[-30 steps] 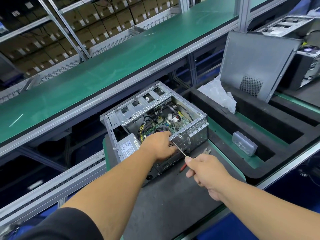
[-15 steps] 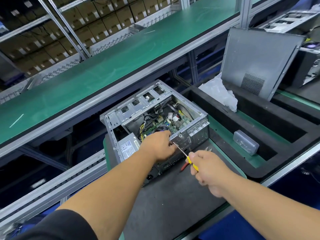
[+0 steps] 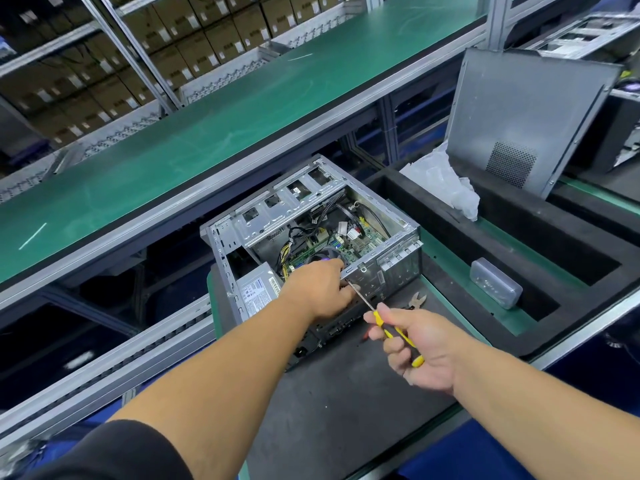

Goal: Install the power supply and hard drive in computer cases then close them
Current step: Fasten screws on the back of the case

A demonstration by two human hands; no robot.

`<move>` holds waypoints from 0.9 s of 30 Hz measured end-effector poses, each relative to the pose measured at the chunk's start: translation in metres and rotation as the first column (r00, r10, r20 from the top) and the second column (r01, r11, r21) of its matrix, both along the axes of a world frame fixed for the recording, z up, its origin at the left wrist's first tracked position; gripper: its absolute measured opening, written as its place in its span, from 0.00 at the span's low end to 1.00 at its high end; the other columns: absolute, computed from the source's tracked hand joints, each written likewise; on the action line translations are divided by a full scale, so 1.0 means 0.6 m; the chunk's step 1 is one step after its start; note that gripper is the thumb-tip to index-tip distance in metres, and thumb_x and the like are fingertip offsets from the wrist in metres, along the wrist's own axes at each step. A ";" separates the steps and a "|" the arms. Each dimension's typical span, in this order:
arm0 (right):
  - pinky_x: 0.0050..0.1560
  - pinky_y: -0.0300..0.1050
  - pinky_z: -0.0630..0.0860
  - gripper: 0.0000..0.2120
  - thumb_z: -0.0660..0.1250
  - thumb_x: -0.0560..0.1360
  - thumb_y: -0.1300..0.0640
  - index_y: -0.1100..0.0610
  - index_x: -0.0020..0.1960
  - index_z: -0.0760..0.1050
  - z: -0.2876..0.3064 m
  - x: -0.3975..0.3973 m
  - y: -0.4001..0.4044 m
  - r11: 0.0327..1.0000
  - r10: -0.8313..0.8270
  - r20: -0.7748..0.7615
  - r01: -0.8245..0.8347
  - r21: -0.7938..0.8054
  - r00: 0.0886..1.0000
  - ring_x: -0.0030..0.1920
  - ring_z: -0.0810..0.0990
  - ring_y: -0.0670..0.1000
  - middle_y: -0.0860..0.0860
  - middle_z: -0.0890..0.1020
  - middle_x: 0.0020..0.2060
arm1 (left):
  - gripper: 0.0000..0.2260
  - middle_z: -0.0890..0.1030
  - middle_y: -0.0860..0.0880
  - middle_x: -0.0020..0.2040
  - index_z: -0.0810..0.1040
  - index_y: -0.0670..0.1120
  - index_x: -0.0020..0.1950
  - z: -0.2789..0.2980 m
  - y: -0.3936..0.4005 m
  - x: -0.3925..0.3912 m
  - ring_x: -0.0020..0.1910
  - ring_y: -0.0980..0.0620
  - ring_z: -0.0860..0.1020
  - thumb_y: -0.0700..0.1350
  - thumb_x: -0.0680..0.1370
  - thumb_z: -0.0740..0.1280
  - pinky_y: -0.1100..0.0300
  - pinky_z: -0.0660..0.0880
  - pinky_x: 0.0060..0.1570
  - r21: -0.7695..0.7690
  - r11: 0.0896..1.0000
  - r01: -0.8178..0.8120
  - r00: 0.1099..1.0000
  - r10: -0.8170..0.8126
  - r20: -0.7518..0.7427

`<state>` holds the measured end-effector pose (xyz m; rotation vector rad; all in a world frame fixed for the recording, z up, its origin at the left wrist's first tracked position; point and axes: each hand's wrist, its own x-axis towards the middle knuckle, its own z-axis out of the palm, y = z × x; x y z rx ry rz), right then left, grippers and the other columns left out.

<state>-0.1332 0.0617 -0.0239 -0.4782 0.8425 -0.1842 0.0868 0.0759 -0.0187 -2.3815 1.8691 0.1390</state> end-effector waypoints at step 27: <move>0.39 0.48 0.80 0.15 0.58 0.84 0.45 0.48 0.47 0.79 -0.001 -0.004 -0.003 0.411 -0.098 -0.545 -0.464 -0.784 0.833 0.33 0.80 0.50 0.46 0.86 0.38 | 0.17 0.72 0.54 0.36 0.68 0.49 0.48 -0.001 -0.003 0.000 0.41 0.43 0.78 0.62 0.79 0.62 0.54 0.68 0.37 0.004 1.000 0.014 1.000 -0.014 -0.018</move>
